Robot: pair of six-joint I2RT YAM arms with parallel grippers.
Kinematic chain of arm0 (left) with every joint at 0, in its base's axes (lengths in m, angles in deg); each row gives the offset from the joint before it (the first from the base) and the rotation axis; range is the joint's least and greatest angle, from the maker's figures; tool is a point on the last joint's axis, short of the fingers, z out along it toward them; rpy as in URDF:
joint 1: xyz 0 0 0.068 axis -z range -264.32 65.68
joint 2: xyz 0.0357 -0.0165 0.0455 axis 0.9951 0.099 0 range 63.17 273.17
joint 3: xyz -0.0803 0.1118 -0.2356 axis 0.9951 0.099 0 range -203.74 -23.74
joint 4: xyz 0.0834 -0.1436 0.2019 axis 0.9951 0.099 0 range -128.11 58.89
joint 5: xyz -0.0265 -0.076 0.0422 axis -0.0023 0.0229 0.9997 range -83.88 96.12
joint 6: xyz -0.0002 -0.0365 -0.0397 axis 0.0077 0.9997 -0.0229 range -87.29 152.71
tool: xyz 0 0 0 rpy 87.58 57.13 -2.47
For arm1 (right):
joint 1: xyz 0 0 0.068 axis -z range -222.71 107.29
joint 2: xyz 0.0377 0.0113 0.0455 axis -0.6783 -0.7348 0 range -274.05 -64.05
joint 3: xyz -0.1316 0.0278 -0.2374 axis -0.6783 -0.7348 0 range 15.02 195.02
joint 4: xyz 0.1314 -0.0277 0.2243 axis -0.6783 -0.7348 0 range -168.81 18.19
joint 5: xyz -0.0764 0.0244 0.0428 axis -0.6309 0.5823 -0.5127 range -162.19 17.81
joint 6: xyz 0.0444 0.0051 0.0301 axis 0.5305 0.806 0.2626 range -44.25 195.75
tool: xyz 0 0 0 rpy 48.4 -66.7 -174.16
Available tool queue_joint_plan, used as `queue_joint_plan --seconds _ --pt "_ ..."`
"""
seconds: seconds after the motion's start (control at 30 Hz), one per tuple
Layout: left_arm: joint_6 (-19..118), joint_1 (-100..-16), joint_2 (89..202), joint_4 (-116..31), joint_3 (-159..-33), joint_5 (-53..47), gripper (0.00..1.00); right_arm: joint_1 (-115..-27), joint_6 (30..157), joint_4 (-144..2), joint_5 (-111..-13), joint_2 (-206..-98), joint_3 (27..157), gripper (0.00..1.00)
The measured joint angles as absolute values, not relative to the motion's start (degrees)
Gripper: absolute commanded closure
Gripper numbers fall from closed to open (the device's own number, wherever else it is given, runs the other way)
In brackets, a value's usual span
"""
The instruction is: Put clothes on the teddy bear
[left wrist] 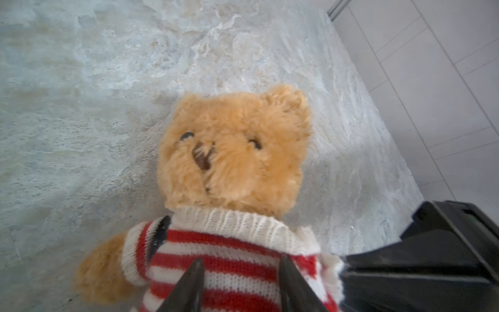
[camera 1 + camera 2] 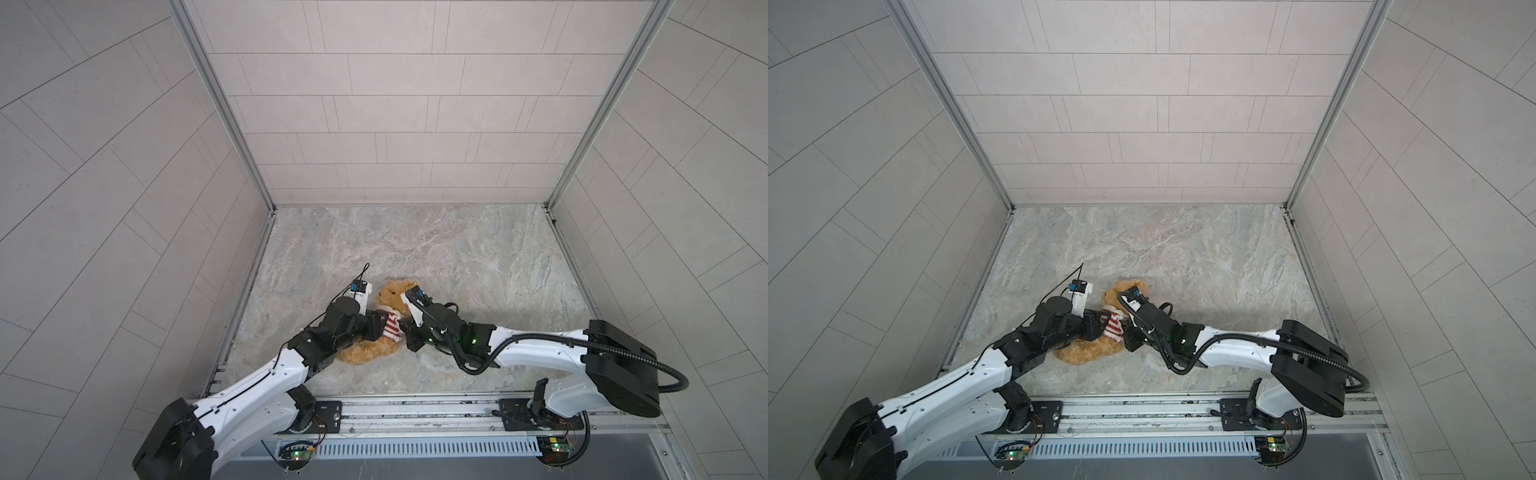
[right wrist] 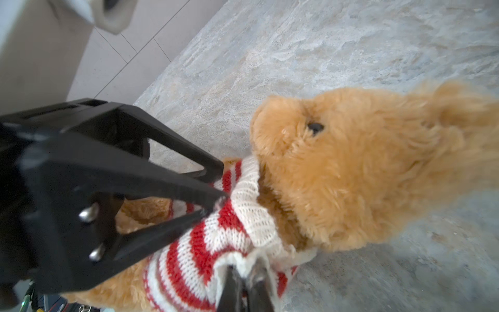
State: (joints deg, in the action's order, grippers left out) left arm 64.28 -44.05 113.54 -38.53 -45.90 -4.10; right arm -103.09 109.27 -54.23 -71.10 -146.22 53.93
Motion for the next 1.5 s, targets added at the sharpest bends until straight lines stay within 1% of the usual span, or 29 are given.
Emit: queue_joint_plan --seconds 0.1,0.17,0.3,0.37,0.43,0.6,0.73,0.83,1.07,1.23,1.4,1.5 --pt "64.3 -41.4 112.6 -37.1 -45.9 -4.0 0.45 -103.2 109.6 -54.3 -71.3 -146.2 53.9 0.99" --pt "64.4 -40.5 112.0 -36.4 -45.9 -3.8 0.47 -103.4 109.8 -54.5 -71.5 -146.2 53.9 0.99" --pt "64.7 -40.0 111.8 -35.8 -45.9 -3.8 0.67 -104.1 110.1 -54.5 -72.2 -146.2 53.9 0.98" --pt "64.8 -39.8 112.3 -35.8 -45.9 -3.9 0.79 -104.3 110.3 -54.6 -72.7 -146.1 53.9 0.97" --pt "65.3 -39.8 112.7 -35.8 -45.8 -3.5 0.86 -104.6 110.3 -55.0 -73.2 -145.7 53.8 0.95" --pt "66.1 -40.0 111.2 -36.6 -43.9 -2.7 0.88 -104.9 110.4 -55.2 -73.9 -143.9 52.0 0.87" --pt "66.6 -40.9 109.7 -36.5 -42.5 -2.6 0.94 -105.0 110.4 -55.4 -74.8 -142.3 51.3 0.84" --pt "66.8 -41.5 109.4 -36.6 -42.2 -2.6 1.0 -105.0 110.5 -55.2 -75.7 -141.2 50.5 0.84" --pt "66.8 -41.7 109.7 -37.0 -42.1 -2.6 1.0 -105.1 110.4 -55.8 -76.7 -139.9 48.5 0.91" --pt "66.8 -41.7 109.8 -37.4 -42.0 -2.7 1.0 -105.1 110.3 -55.8 -75.6 -140.6 48.9 0.94" --pt "67.0 -41.8 109.9 -37.9 -41.7 -2.7 1.0 -105.3 110.1 -55.5 -73.6 -143.7 50.9 0.93" --pt "67.0 -41.8 110.2 -38.4 -41.5 -2.8 1.0 -105.3 109.6 -55.4 -72.9 -145.1 52.3 0.89"
